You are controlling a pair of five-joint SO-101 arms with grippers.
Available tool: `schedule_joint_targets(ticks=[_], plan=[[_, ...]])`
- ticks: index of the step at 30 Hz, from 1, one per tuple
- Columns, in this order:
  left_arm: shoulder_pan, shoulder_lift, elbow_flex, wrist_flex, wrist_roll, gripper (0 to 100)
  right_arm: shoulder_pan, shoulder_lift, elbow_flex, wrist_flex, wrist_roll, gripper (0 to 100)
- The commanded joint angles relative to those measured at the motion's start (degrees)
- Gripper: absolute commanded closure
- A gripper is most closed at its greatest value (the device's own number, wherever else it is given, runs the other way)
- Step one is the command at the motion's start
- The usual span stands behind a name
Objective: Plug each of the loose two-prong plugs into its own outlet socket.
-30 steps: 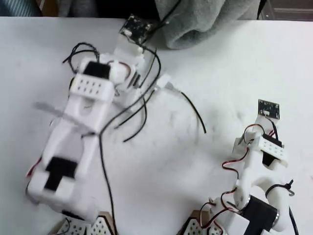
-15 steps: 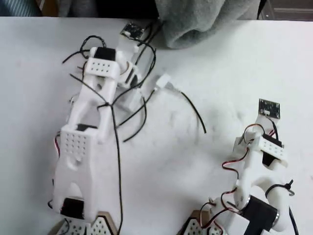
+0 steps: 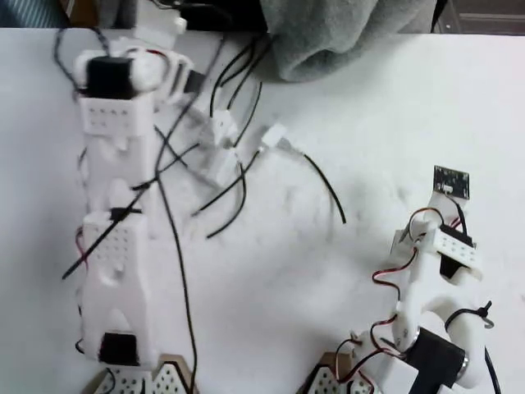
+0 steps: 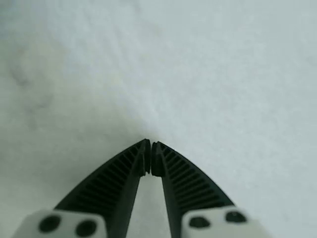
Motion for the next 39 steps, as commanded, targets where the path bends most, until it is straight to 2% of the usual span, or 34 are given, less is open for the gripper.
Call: schedule_joint_targets(ticks=[1, 7, 11, 15, 20, 24, 28, 34, 36, 39], plan=[[-4.9, -16.4, -2.6, 0.5, 0.0, 73, -0.5, -1.5, 0.0, -0.7, -0.6, 97.8], [-10.6, -37.5, -2.5, 0.8, 0.6, 73, -0.5, -1.6, 0.0, -0.7, -0.6, 97.8], [-16.6, -52.8, -1.6, 0.8, 5.9, 73, -0.5, -2.0, -0.3, -0.7, -0.6, 97.8], [-19.2, -69.2, 9.8, 0.8, 6.7, 73, -2.7, -2.1, -3.0, -0.4, -0.7, 97.8], [-19.1, -91.4, 28.7, 0.5, 6.8, 73, -3.2, -2.9, -15.3, 6.5, -0.7, 97.8], [-19.0, -106.6, 41.1, 0.0, 6.9, 73, -3.6, -8.7, -32.9, 18.8, -0.7, 97.8], [-19.0, -117.7, 52.7, -1.8, 6.9, 73, -6.0, -17.3, -50.3, 25.9, -0.7, 97.8], [-18.8, -127.6, 63.7, -1.4, 12.0, 73, -16.0, -30.5, -60.6, 30.8, -0.7, 97.8], [-15.7, -129.8, 67.0, -0.8, 13.1, 73, -20.7, -35.7, -60.5, 33.3, -0.7, 97.9], [-7.0, -132.6, 73.1, 0.5, 14.7, 73, -27.4, -44.4, -60.5, 37.4, -0.7, 98.0]])
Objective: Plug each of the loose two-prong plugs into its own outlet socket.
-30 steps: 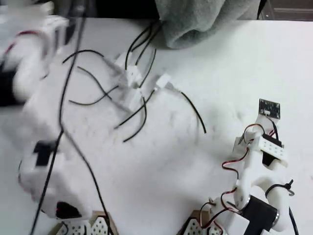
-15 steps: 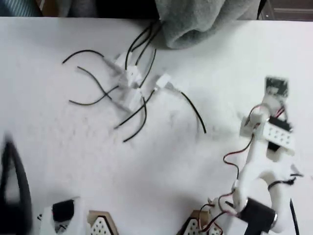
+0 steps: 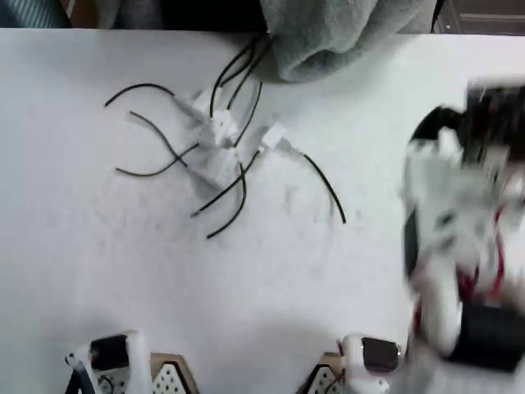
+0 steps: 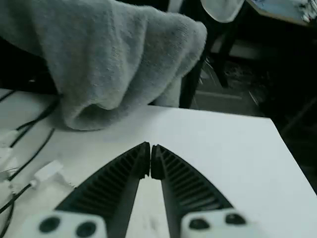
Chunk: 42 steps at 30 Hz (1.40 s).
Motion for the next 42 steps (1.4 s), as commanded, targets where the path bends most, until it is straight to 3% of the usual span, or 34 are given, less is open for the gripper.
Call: schedule_joint_targets(ticks=[1, 6, 10, 17, 22, 26, 37, 42], plan=[[12.3, -3.2, 9.9, 0.7, 2.5, 73, -7.7, -10.6, -2.0, 4.1, -0.4, 98.0], [21.9, -11.6, 25.5, 0.4, 2.3, 73, -15.2, -24.4, 4.0, 7.9, -0.4, 98.0], [22.0, -19.4, 40.7, -1.3, 1.3, 73, -15.6, -34.3, 18.6, 7.6, -0.2, 97.8], [22.0, -18.9, 60.4, -5.5, -8.4, 78, -15.6, -51.5, 46.3, 1.1, 0.2, 97.8], [22.0, -18.9, 68.7, -10.8, -12.9, 98, -15.6, -48.0, 53.5, 0.0, 0.3, 97.8], [22.0, -18.9, 76.9, -13.6, -14.4, 95, -15.6, -49.1, 63.8, 0.0, 0.3, 97.8], [22.0, -18.9, 81.3, -16.0, -13.9, 98, -15.4, -50.5, 80.6, -1.8, 0.3, 98.0], [22.0, -18.9, 90.1, -14.5, -13.8, 98, -9.1, -50.5, 82.2, -2.8, 0.3, 97.8]])
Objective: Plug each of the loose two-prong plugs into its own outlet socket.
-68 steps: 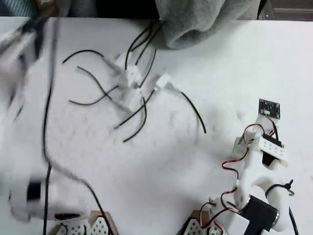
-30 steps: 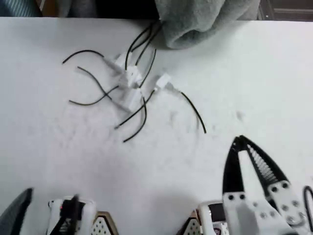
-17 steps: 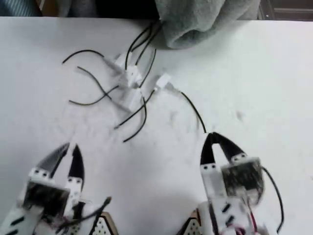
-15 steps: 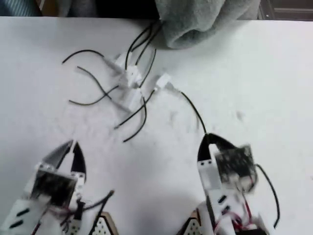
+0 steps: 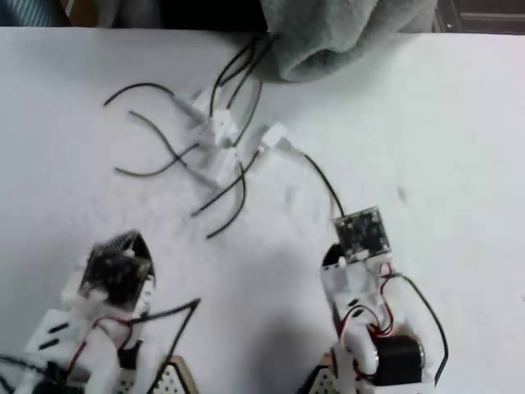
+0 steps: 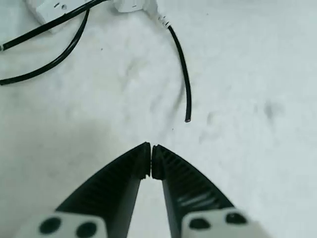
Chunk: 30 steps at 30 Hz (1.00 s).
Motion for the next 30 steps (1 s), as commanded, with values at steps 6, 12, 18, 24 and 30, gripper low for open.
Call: schedule_joint_targets(ticks=[6, 12, 18, 24, 30], plan=[[-1.2, 0.1, 20.2, -4.9, 6.9, 97, 4.2, -0.2, 12.7, -2.3, 13.2, 98.0], [-8.6, 0.1, 23.6, -3.7, 16.2, 97, 4.5, -0.2, 17.9, -4.5, 11.7, 98.0], [-15.5, 0.1, 27.4, -6.2, 8.8, 98, 4.6, -0.1, 18.1, -4.4, 10.2, 98.0], [-22.5, 0.0, 38.0, -16.4, 8.9, 97, 4.6, -0.1, 18.2, -4.3, 10.2, 97.9], [-18.2, 0.1, 39.7, -13.1, 1.3, 98, 4.6, -0.1, 18.2, -3.3, 10.2, 97.9]])
